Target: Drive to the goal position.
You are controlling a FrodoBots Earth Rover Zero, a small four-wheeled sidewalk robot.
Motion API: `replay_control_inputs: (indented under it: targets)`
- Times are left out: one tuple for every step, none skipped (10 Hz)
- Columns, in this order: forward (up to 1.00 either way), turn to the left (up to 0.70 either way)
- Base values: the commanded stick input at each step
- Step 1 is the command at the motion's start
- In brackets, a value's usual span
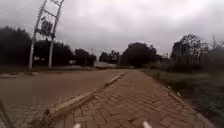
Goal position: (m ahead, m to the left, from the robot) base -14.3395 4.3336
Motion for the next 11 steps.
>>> replay_control_inputs:
  targets:
    - [0.0,-0.5]
    - [0.0,-0.46]
    - [0.0,-0.45]
    - [0.0,-0.45]
    - [0.0,-0.45]
    - [0.0,-0.44]
    - [0.0,-0.46]
    - [0.0,-0.34]
    - [0.0,-0.29]
    - [0.0,-0.5]
    - [0.0,-0.42]
